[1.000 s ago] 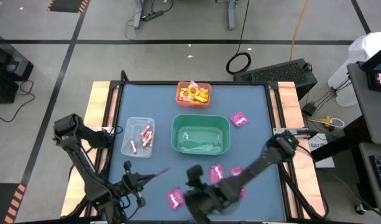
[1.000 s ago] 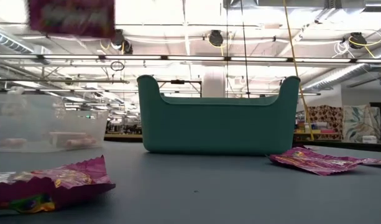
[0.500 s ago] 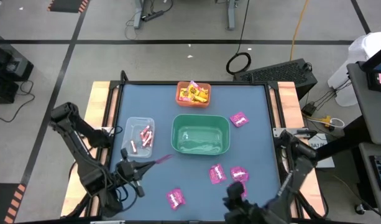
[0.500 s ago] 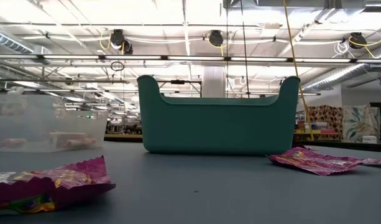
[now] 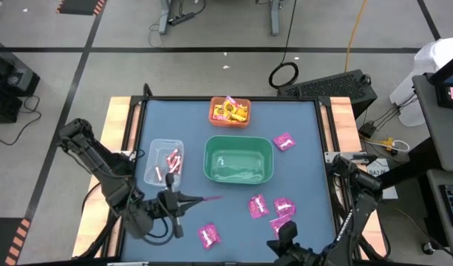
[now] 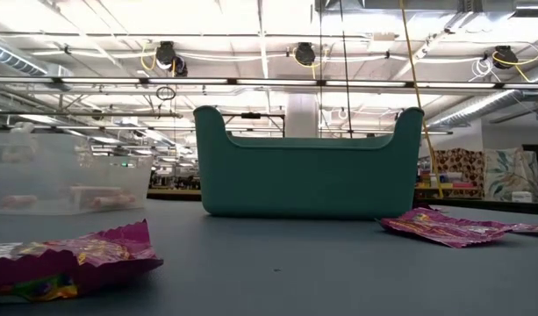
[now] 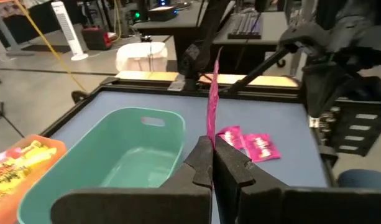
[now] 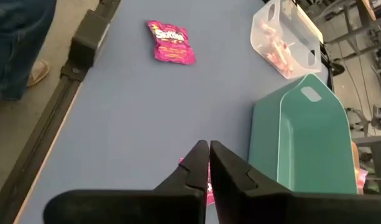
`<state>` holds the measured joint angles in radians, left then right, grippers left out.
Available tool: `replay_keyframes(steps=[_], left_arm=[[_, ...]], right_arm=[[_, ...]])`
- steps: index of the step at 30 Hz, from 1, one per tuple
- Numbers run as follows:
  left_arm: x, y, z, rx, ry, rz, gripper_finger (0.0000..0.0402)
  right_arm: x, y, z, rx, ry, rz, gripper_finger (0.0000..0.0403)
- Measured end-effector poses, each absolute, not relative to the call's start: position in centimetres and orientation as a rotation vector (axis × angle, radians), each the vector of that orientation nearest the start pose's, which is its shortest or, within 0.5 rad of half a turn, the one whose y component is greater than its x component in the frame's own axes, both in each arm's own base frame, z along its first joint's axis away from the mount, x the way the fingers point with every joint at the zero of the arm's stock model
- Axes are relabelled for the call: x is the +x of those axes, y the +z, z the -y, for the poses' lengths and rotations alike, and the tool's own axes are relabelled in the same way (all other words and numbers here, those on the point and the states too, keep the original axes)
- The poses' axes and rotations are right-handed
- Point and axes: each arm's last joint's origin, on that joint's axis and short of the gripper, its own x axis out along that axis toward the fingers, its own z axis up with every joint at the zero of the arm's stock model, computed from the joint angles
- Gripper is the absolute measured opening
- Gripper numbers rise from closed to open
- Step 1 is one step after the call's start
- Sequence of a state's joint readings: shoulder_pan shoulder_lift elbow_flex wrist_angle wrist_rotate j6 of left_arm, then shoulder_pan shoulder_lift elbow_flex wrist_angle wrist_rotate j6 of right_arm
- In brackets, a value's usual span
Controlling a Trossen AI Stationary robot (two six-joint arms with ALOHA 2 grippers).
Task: Sort candy
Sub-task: Put the purple candy into the green bin
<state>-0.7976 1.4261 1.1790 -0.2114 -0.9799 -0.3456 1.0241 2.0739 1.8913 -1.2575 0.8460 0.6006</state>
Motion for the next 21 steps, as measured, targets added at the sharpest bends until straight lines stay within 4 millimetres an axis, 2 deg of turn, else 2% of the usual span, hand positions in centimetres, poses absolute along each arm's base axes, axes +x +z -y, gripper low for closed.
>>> replay_keyframes(steps=[6,11,16,21], left_arm=[[24.4,32.4,19.1,0.03,0.277,-0.268,0.0],[25.7,33.0,17.5,-0.1,0.366,-0.206,0.0],[27.3,33.0,15.7,-0.183,0.246,-0.257,0.0],[28.1,33.5,14.2,-0.28,0.256,-0.233,0.0]], right_arm=[[22.9,25.2,-33.8,-0.59,-0.149,-0.813,0.0001],[23.0,25.1,-33.9,-0.55,-0.173,-0.785,0.0],[23.1,25.1,-34.1,-0.517,-0.165,-0.767,0.0],[23.2,25.2,-34.3,-0.494,-0.159,-0.756,0.0]])
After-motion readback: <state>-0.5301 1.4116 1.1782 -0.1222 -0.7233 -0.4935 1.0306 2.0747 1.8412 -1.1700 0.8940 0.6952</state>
